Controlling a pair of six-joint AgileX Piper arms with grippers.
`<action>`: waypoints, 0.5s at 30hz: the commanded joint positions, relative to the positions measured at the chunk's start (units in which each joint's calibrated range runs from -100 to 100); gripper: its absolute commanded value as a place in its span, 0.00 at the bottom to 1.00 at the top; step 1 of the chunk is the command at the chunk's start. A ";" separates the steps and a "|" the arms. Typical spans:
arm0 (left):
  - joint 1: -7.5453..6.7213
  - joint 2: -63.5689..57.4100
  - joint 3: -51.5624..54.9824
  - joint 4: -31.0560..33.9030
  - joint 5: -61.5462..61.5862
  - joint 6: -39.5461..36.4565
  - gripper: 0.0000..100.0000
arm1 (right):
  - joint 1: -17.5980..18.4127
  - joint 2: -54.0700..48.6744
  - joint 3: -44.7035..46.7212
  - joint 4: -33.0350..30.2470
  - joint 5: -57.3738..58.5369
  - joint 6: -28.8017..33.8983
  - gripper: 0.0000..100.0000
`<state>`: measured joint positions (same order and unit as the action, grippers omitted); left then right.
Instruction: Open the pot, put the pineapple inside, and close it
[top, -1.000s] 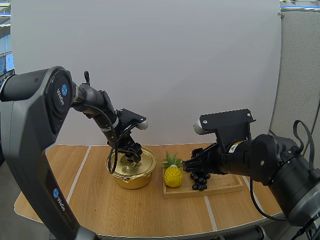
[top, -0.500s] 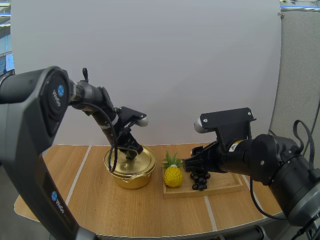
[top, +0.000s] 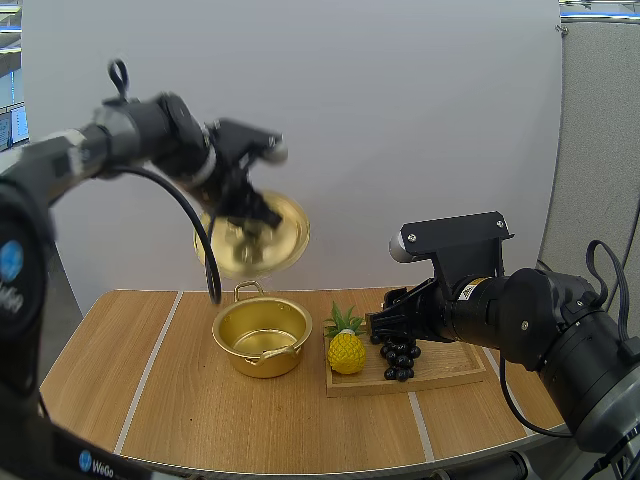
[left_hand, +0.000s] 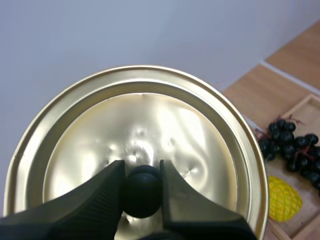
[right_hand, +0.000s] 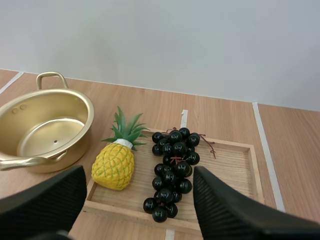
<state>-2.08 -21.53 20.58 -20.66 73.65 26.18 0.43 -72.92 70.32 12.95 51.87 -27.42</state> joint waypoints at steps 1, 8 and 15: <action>-0.13 -7.00 -10.51 -0.03 -0.78 -4.13 0.00 | 0.04 -0.05 -0.45 0.44 -1.09 -0.48 1.00; -0.13 -9.17 -28.44 2.35 -1.17 -10.93 0.00 | 0.04 -0.05 -0.45 1.51 -1.07 -0.48 1.00; -0.13 -9.06 -38.21 6.07 -8.44 -13.79 0.00 | 0.04 0.04 -0.45 4.55 1.89 -0.56 1.00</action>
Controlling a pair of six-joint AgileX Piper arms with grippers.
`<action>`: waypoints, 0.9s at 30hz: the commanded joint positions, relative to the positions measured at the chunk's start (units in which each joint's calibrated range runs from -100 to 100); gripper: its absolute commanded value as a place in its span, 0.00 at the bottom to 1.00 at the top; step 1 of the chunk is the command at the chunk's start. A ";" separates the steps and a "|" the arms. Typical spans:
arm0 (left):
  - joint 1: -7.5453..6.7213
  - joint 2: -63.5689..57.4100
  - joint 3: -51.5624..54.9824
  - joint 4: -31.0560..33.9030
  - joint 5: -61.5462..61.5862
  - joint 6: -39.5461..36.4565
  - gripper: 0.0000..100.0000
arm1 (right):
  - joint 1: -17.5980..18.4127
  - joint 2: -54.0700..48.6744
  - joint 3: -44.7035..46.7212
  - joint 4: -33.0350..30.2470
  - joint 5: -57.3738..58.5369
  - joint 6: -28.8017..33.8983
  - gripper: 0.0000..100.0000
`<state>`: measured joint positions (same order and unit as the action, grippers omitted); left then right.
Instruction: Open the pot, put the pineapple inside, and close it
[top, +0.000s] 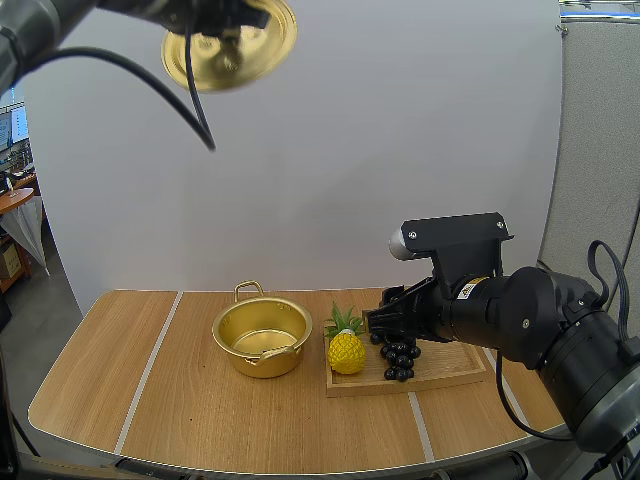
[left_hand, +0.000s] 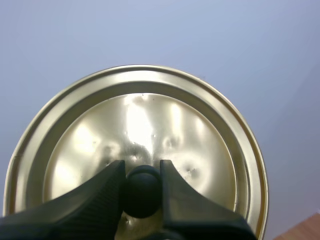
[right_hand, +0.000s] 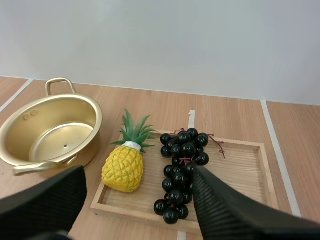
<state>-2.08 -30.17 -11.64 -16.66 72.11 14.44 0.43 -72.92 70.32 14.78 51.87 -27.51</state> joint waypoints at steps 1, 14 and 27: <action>-0.13 -0.42 -6.32 2.11 -8.92 -2.05 0.00 | 0.04 0.04 -0.45 2.85 2.10 -0.46 1.00; -0.13 -0.56 -6.46 2.11 -18.49 -2.05 0.00 | 0.04 17.34 -15.01 8.51 13.43 -0.46 1.00; -0.13 -0.56 -6.46 2.11 -18.49 -2.05 0.00 | 7.03 37.00 -25.11 4.12 10.00 6.67 1.00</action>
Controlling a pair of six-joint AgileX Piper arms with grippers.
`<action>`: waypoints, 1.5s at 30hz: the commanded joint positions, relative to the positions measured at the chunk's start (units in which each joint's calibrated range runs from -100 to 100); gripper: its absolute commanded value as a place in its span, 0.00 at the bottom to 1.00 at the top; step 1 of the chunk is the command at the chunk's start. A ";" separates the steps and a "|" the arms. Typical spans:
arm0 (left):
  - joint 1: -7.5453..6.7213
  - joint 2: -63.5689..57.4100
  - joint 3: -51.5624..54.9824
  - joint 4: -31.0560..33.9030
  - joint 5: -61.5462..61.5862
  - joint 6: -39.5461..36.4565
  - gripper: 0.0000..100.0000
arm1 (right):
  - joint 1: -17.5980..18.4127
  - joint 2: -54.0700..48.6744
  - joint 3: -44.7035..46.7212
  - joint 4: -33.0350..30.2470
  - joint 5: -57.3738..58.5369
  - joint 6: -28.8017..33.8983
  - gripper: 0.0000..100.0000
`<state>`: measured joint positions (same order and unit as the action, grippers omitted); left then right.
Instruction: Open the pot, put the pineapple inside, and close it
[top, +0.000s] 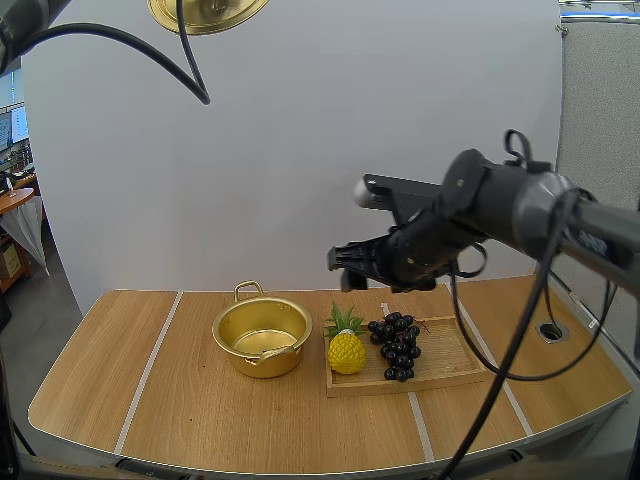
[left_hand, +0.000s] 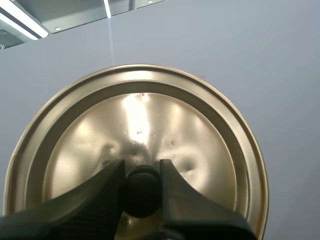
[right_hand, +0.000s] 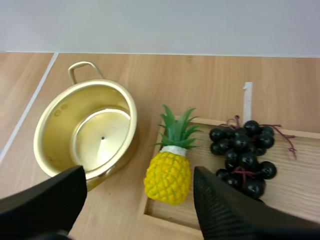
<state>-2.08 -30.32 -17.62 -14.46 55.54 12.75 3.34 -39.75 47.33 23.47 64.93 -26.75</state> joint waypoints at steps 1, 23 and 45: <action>-0.13 -0.41 -0.49 -0.09 -1.93 -0.36 0.00 | 5.20 4.59 -2.18 -7.44 -4.76 7.89 1.00; -0.13 -0.41 -0.49 -0.09 -1.93 -0.36 0.00 | 7.51 16.17 -2.18 -15.69 -12.82 22.36 1.00; -0.13 -0.41 -0.49 -0.09 -2.13 -0.36 0.00 | 7.51 25.72 -2.06 -18.68 -17.54 23.63 1.00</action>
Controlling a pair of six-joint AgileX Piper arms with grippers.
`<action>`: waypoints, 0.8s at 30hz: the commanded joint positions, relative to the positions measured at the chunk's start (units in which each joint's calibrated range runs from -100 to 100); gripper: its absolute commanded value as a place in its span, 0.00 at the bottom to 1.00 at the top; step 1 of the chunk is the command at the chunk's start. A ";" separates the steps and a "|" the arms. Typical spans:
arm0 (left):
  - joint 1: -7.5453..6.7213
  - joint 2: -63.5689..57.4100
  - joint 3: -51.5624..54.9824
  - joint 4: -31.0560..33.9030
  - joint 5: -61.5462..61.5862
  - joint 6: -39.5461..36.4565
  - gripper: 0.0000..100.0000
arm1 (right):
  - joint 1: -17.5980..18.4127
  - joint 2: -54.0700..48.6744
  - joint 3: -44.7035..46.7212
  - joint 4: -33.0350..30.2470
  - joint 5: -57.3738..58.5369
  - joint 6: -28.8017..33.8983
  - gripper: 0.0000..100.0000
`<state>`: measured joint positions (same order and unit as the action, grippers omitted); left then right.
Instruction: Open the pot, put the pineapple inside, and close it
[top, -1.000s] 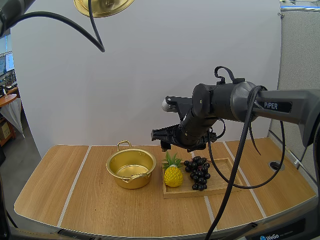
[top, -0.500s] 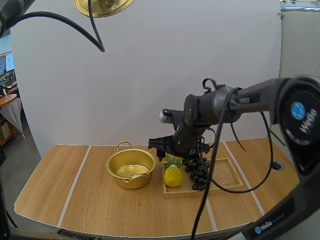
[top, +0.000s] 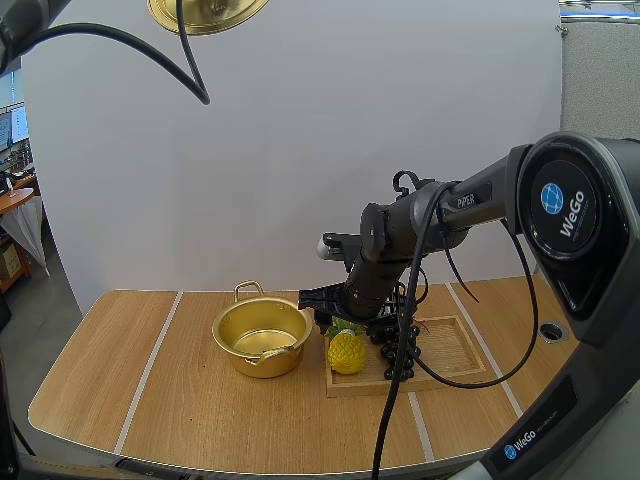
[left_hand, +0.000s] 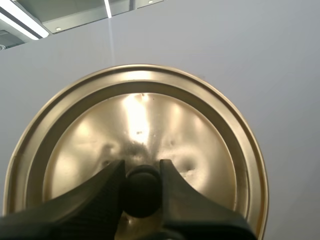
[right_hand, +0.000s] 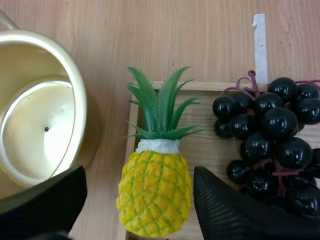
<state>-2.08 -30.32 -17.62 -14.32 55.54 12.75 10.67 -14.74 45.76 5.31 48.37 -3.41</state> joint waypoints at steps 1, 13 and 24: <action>-0.13 -0.41 -0.49 -0.23 -2.13 -0.36 0.00 | 0.18 1.33 -0.49 -0.52 -0.98 0.29 1.00; -0.13 -0.41 -0.49 -0.23 -2.13 -0.36 0.00 | 0.18 7.44 -0.49 -0.52 -3.78 0.40 1.00; -0.13 -0.41 -0.49 -0.23 -2.29 -0.36 0.00 | 0.18 10.08 -0.49 -0.86 -5.29 0.49 1.00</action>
<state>-2.08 -30.32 -17.62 -14.32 55.54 12.75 10.67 -5.77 45.76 5.20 43.77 -3.12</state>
